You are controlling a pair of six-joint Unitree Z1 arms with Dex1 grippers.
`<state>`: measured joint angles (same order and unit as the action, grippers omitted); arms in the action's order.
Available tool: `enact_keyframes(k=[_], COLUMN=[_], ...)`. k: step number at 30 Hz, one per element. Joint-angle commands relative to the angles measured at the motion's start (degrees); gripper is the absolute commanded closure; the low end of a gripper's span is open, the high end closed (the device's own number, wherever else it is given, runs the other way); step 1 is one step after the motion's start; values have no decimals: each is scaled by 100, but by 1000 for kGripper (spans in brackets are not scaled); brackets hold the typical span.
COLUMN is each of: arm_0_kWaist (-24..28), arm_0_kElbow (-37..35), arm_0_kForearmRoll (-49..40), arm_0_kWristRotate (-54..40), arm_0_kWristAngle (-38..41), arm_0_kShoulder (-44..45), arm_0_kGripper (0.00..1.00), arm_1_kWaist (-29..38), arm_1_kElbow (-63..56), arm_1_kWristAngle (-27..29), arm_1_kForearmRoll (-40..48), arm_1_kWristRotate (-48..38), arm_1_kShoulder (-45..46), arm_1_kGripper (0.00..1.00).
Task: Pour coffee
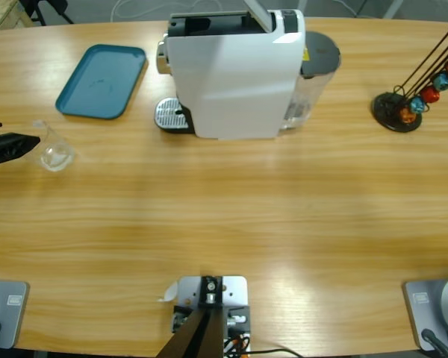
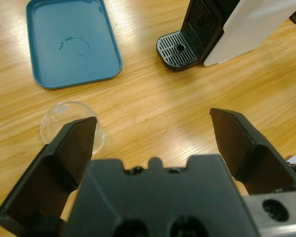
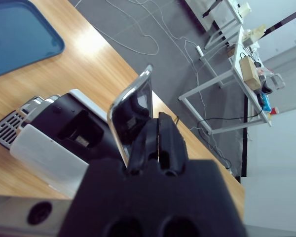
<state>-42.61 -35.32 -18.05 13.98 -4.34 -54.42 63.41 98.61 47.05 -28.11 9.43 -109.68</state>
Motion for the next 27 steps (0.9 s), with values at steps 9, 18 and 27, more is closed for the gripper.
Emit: enact_keyframes(k=[9,18,27], arm_0_kWaist=[-20,-20,-20], arm_0_kElbow=[111,96,99], arm_0_kForearmRoll=[56,39,39], arm_0_kWristRotate=[-23,-20,-18], arm_0_kWristAngle=[128,135,144], arm_0_kShoulder=[-275,-315,-297], arm_0_kGripper=[0,0,0], arm_1_kWaist=[181,181,181], arm_1_kElbow=[-865,-1090,-1292], arm_1_kWristAngle=[-446,-553,-672], arm_1_kForearmRoll=[499,819,1069], arm_1_kWristRotate=[-592,-676,-845], arm_1_kShoulder=[-851,-1106,-1289], arm_1_kGripper=[1000,1000,1000])
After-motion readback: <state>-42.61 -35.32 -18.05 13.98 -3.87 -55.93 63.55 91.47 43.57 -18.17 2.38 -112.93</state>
